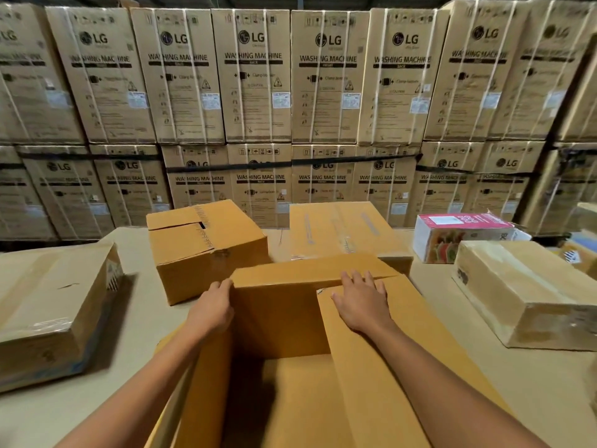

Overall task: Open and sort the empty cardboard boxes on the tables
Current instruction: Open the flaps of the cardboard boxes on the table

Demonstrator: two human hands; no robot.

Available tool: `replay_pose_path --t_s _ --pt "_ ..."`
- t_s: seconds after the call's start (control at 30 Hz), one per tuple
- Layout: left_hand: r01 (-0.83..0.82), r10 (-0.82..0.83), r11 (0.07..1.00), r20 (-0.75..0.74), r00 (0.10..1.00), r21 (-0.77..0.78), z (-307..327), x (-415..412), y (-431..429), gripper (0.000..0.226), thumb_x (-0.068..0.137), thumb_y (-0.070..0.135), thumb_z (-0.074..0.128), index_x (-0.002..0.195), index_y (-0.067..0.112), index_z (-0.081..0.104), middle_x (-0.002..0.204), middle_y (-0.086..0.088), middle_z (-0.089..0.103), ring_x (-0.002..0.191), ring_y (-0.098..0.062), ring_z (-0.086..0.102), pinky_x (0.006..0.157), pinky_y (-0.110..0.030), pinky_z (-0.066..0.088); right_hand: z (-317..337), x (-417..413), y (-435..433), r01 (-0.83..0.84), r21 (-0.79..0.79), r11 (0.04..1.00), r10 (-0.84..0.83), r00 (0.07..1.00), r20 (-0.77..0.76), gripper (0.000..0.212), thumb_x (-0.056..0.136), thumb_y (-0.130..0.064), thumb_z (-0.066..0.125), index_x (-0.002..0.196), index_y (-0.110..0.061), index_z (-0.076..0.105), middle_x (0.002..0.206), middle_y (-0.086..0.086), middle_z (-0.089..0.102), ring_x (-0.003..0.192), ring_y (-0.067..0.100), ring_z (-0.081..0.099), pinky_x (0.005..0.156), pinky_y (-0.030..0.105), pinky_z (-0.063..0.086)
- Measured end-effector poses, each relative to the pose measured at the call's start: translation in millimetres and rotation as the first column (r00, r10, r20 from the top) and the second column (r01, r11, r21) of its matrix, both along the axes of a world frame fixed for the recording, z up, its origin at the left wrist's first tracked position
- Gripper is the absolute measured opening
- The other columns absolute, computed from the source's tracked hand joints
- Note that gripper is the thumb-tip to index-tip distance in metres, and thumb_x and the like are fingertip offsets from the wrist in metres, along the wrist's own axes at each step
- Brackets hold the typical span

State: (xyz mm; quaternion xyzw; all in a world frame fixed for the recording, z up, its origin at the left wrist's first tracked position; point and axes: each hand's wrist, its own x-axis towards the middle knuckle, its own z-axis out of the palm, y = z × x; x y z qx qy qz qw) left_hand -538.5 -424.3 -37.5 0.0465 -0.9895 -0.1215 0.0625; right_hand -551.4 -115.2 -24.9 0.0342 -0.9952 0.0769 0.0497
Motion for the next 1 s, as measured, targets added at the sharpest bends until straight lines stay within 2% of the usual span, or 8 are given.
replay_pose_path --t_s 0.17,0.33,0.4,0.57,0.67,0.77,0.87,1.0 --pt "0.009 -0.009 1.0 -0.006 1.0 0.014 0 1 1 0.053 0.095 0.009 0.053 0.144 0.02 0.037 0.133 -0.006 0.053 0.114 -0.022 0.058 0.087 -0.035 0.057 -3 3 1 0.0 0.003 1.0 0.0 1.0 0.021 0.065 0.103 -0.054 0.028 0.158 -0.022 0.018 0.166 0.005 0.015 0.153 0.031 0.005 0.122 0.054 0.009" --pt "0.029 -0.029 0.999 -0.025 0.999 -0.022 5 13 4 0.053 0.097 0.007 0.043 0.147 0.019 0.034 0.133 -0.01 0.052 0.115 -0.026 0.055 0.09 -0.037 0.054 6 12 7 -0.012 0.001 1.0 0.012 0.997 0.082 0.071 0.101 -0.062 0.024 0.159 -0.022 0.016 0.167 0.005 0.011 0.154 0.028 0.004 0.122 0.052 0.005" --pt "0.029 -0.029 0.999 -0.009 1.0 -0.046 7 21 8 0.054 0.097 0.007 0.041 0.15 0.018 0.031 0.139 -0.012 0.048 0.119 -0.028 0.053 0.094 -0.038 0.052 8 19 9 -0.015 0.004 1.0 0.015 0.995 0.1 0.072 0.1 -0.064 0.022 0.159 -0.023 0.016 0.167 0.004 0.011 0.154 0.028 0.004 0.121 0.051 0.005" --pt "-0.002 0.002 1.0 0.063 0.998 0.003 9 48 14 0.07 0.098 0.007 0.044 0.159 0.016 0.011 0.162 -0.018 0.02 0.143 -0.033 0.035 0.112 -0.038 0.036 13 35 19 -0.082 0.019 0.996 0.078 0.987 0.138 0.079 0.097 -0.07 0.023 0.16 -0.024 0.01 0.168 0.003 0.005 0.154 0.027 0.0 0.122 0.053 0.003" --pt "-0.004 0.001 1.0 0.135 0.991 0.018 10 72 15 0.076 0.099 0.008 0.048 0.159 0.015 0.003 0.165 -0.019 0.006 0.146 -0.035 0.03 0.115 -0.038 0.031 14 47 28 -0.152 0.051 0.987 0.144 0.979 0.143 0.077 0.098 -0.069 0.023 0.16 -0.025 0.011 0.167 0.006 0.001 0.154 0.028 -0.001 0.122 0.053 0.003" --pt "-0.006 0.003 1.0 0.128 0.992 0.018 10 101 18 0.076 0.097 0.009 0.055 0.158 0.012 0.009 0.163 -0.017 0.015 0.139 -0.033 0.041 0.11 -0.038 0.037 12 65 31 -0.183 0.076 0.98 0.17 0.974 0.149 0.074 0.099 -0.067 0.021 0.16 -0.025 0.013 0.167 0.008 0.002 0.154 0.027 0.001 0.122 0.053 0.002" --pt "-0.024 0.022 1.0 0.129 0.991 0.011 12 133 22 0.079 0.096 0.012 0.06 0.159 0.011 0.011 0.164 -0.014 0.016 0.144 -0.031 0.034 0.114 -0.037 0.032 14 90 34 -0.213 0.063 0.975 0.202 0.968 0.147 0.072 0.101 -0.064 0.022 0.16 -0.024 0.015 0.167 0.009 0.005 0.154 0.028 0.003 0.121 0.053 0.004" --pt "-0.041 0.035 0.999 0.159 0.987 0.035 13 176 27 0.074 0.099 0.012 0.056 0.158 0.01 0.012 0.163 -0.015 0.017 0.146 -0.032 0.03 0.115 -0.037 0.029 14 135 38 -0.234 0.04 0.971 0.226 0.963 0.146 0.07 0.101 -0.062 0.022 0.159 -0.023 0.017 0.167 0.01 0.006 0.154 0.027 0.003 0.121 0.054 0.005"
